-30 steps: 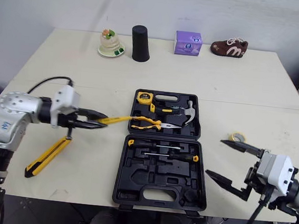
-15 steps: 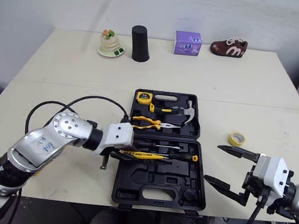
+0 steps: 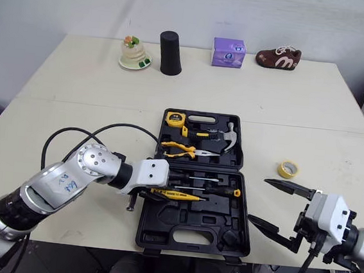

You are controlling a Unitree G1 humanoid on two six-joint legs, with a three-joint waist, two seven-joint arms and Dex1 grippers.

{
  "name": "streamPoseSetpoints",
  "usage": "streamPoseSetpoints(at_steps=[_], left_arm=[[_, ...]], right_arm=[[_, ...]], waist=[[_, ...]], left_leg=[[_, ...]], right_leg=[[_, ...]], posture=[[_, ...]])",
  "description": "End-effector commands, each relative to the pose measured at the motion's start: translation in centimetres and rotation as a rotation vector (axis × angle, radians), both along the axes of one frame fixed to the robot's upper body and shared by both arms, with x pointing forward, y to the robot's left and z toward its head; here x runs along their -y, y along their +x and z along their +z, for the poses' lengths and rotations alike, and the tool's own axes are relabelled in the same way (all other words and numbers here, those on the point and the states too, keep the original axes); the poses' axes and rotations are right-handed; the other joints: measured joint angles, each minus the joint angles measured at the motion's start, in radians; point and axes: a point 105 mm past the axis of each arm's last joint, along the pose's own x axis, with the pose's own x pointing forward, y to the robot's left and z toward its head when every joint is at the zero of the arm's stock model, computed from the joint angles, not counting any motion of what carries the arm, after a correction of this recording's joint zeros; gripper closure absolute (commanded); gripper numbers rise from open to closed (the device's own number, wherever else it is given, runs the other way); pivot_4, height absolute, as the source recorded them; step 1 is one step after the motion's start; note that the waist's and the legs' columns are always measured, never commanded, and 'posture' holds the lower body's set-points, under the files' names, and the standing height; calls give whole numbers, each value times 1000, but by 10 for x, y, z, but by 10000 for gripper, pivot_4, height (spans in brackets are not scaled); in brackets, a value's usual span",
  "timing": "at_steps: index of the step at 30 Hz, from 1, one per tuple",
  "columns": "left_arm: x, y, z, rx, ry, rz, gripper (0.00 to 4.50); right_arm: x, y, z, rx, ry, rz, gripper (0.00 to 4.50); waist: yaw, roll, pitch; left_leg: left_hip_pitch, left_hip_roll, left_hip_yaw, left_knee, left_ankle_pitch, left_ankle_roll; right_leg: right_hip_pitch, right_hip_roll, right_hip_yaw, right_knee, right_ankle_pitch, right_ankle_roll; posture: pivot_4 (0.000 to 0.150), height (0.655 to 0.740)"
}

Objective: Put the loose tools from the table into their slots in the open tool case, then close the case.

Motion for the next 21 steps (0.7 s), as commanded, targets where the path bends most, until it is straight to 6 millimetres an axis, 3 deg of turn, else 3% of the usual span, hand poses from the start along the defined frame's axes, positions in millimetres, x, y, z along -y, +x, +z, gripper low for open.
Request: streamPoseSetpoints(at_steps=[1,10,12,17,21], left_arm=[[-5,5,-9,17,30,39,40104],[-3,5,-15,-1,34,23,40104],[-2,2,-16,-12,36,2,29777],[9,2,-5,12,-49,-41,9698],[14,1,13,24,-173,-110,9698]], right_arm=[[-2,-1,3,34,1,7,0],[-2,-1,1,34,1,9,0],[-1,-1,0,32,1,10,0],[1,-2,-1,28,-2,7,0],[2,-2,-2,26,-5,4,0]], waist=[[0,0,0],[0,0,0],[0,0,0],[1,1,-1],[0,1,-1]], left_leg=[[0,0,0,0,0,0],[1,0,0,1,0,1],[1,0,0,1,0,1],[1,0,0,0,0,1],[0,0,0,1,0,1]], right_leg=[[0,0,0,0,0,0],[1,0,0,0,0,0],[1,0,0,0,0,0],[1,0,0,0,0,0],[1,0,0,0,0,0]], posture=[[1500,7400],[1500,7400],[1500,7400],[1500,7400],[1500,7400]])
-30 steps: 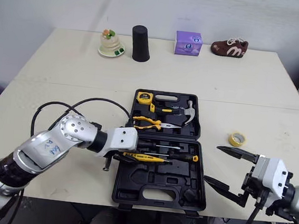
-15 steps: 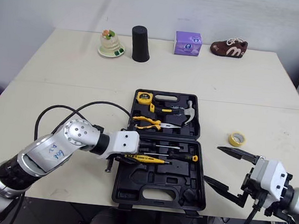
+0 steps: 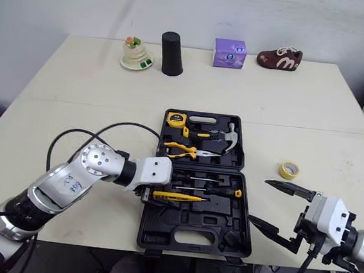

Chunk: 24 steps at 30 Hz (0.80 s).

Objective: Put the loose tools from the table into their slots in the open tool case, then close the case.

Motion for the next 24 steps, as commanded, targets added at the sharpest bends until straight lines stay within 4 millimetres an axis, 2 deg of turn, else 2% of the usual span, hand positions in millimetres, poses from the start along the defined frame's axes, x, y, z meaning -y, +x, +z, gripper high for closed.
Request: streamPoseSetpoints(at_steps=[1,8,11,14,17,18,21,24], left_arm=[[0,2,22,45,-112,-62,9698],[-10,2,42,108,-294,-201,9698],[-11,-2,41,119,-346,-259,17483],[-12,-8,31,96,-372,-291,30912],[-10,-7,24,51,-431,-252,44025],[-10,-1,22,29,-444,-201,44732],[-16,-2,-5,-23,-331,-190,44732],[-14,0,-19,-55,-309,-158,44732]], right_arm=[[0,-2,2,22,-1,9,0],[3,-2,-1,15,-2,-2,0],[4,-2,-2,11,-1,-7,0],[5,-2,-5,7,-1,-11,0],[6,-2,-6,5,-1,-18,0],[6,-3,-7,4,-1,-19,0],[7,-4,-8,0,0,-22,0],[7,-5,-10,-7,0,-22,0]], waist=[[-1,0,0],[-1,0,0],[-1,0,0],[-1,0,0],[-1,0,0],[-1,0,0],[-1,0,0],[-2,1,0]], left_leg=[[0,0,0,0,0,0],[0,1,0,0,0,-1],[0,0,0,0,0,0],[0,0,0,0,0,0],[0,0,0,0,0,0],[0,1,0,0,0,0],[0,1,0,1,-1,2],[1,1,0,0,-1,2]], right_leg=[[0,0,0,0,0,0],[0,0,0,1,0,0],[0,0,0,0,0,0],[0,0,0,0,0,0],[0,0,0,0,0,0],[0,0,0,0,0,0],[0,0,0,1,0,0],[0,0,0,1,0,0]], posture=[[1500,7400],[1500,7400],[1500,7400],[1500,7400],[1500,7400],[1500,7400],[1500,7400],[1500,7400]])
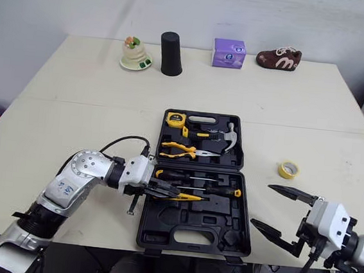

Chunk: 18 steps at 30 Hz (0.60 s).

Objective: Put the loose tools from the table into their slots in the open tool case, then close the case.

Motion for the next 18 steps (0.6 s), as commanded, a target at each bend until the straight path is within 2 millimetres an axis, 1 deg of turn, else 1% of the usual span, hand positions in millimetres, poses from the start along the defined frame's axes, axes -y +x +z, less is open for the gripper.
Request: streamPoseSetpoints(at_steps=[1,6,10,12,14,17,18], left_arm=[[3,0,-14,-29,23,18,44732],[2,5,-31,-38,100,76,44732],[2,9,-39,-79,145,141,44732],[1,8,-42,-94,172,153,44732],[0,7,-43,-101,185,164,44732],[5,10,-40,-158,141,231,44732],[4,9,-42,-166,154,236,44732]], right_arm=[[-2,-3,2,26,0,11,0],[-4,-4,1,23,6,13,0],[-7,-8,-2,7,15,17,0],[-7,-9,-2,5,17,16,0],[-8,-9,-2,3,17,16,0],[-6,-8,-2,-3,16,13,0],[-6,-8,-2,-4,15,12,0]], waist=[[1,0,0],[2,1,-1],[6,2,-1],[5,2,-2],[3,3,-2],[4,3,-3],[5,4,-3]], left_leg=[[0,0,0,0,0,0],[1,0,0,0,-1,2],[7,0,-2,0,-3,5],[14,-1,-2,-2,-4,6],[15,-2,-2,-2,-4,7],[17,-3,-3,-2,-4,8],[17,-3,-4,-2,-4,8]], right_leg=[[0,0,0,0,0,0],[1,0,0,0,0,0],[9,-2,-2,-2,0,0],[16,-9,-3,-4,0,0],[18,-11,-4,-4,0,0],[21,-13,-5,-5,0,0],[23,-13,-6,-6,0,0]], posture=[[1500,7400],[1500,7400],[1500,7400],[1500,7400],[1500,7400],[1500,7400],[1500,7400]])
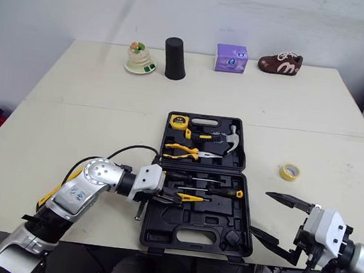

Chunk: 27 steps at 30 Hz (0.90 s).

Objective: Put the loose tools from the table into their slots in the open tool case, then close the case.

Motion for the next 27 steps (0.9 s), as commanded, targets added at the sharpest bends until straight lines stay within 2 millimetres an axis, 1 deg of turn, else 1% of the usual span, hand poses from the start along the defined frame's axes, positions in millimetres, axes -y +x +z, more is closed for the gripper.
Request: streamPoseSetpoints(at_steps=[1,2,6,9,10,12,15,18,25,27], left_arm=[[-11,3,-24,-96,80,117,44732],[-12,1,-26,-111,87,120,44732],[-6,-9,-20,-176,2,108,44732],[-11,-7,-27,-201,24,153,44732],[-13,-5,-29,-236,24,196,44732],[-13,-2,-28,-292,-10,243,44732],[-7,-7,-19,-339,-67,224,44732],[-8,-10,-20,-345,-60,209,44732],[-13,-7,-28,-476,-67,317,44732],[-11,-8,-26,-453,-74,307,44732]], right_arm=[[-2,-1,6,21,-3,14,0],[-2,-1,6,20,-3,14,0],[-2,-1,6,13,-1,11,0],[-2,-2,4,3,2,12,0],[-2,-2,4,0,2,12,0],[-2,-2,4,-4,4,11,0],[-1,-2,4,-14,3,7,0],[-1,-2,4,-20,2,7,0],[-1,-1,5,-31,6,6,0],[-1,-2,4,-37,9,7,0]], waist=[[1,0,0],[1,0,0],[-1,0,0],[-1,0,0],[-1,1,0],[-1,1,-1],[0,2,-1],[0,2,-1],[-1,4,-3],[-1,4,-3]], left_leg=[[0,0,-1,0,0,0],[0,0,-1,0,0,0],[0,0,-2,-2,-1,0],[0,1,-2,-2,-1,0],[0,1,-2,-2,-1,0],[0,1,-2,-2,-1,0],[0,1,-2,-2,-1,0],[0,1,-3,-3,-1,0],[0,1,-4,-4,-3,1],[0,1,-4,-4,-3,1]], right_leg=[[1,0,-1,-1,0,0],[1,0,-1,-2,0,0],[5,0,-2,-4,0,0],[5,-1,-3,-4,0,-1],[5,-1,-3,-4,0,-1],[6,-1,-3,-5,-1,-1],[7,-2,-3,-6,-1,-1],[7,-2,-4,-8,-1,-1],[7,-2,-5,-12,0,-1],[7,-2,-5,-13,0,-1]], posture=[[1500,7400],[1500,7400],[1500,7400],[1500,7400],[1500,7400],[1500,7400],[1500,7400],[1500,7400],[1500,7400],[1500,7400]])
